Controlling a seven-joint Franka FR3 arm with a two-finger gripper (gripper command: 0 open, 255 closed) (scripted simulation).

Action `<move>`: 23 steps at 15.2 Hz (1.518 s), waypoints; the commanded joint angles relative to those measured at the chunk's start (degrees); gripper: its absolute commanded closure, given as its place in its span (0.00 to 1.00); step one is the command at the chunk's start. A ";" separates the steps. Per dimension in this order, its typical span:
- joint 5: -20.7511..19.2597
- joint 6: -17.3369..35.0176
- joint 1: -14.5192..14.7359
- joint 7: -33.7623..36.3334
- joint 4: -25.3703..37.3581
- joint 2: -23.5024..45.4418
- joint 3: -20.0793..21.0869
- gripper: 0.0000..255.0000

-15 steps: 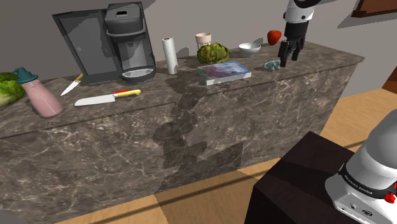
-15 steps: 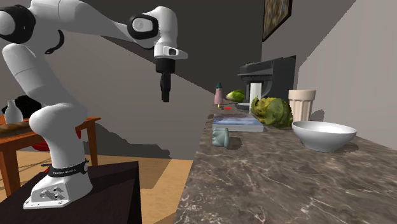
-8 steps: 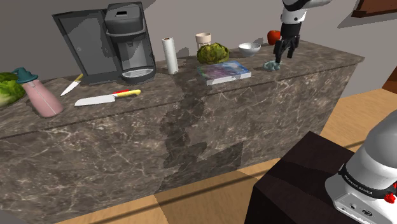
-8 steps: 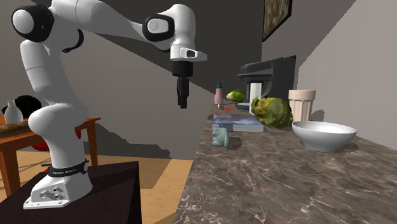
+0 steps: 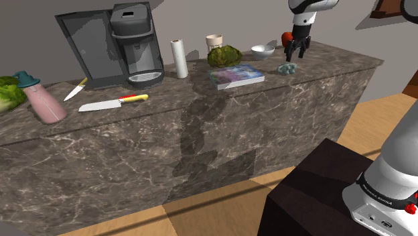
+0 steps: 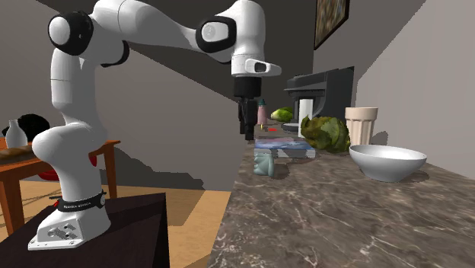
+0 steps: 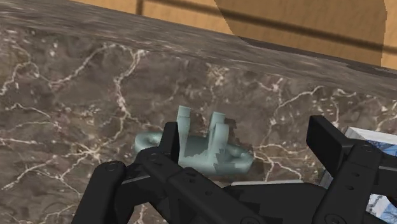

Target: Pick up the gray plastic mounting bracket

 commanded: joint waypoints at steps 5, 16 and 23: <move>2.49 0.76 -1.91 -1.74 5.36 6.24 -1.08 0.00; 2.76 4.83 -1.89 -2.03 1.85 6.85 -1.00 1.00; 2.66 4.17 -1.86 -1.93 2.24 6.56 -1.01 1.00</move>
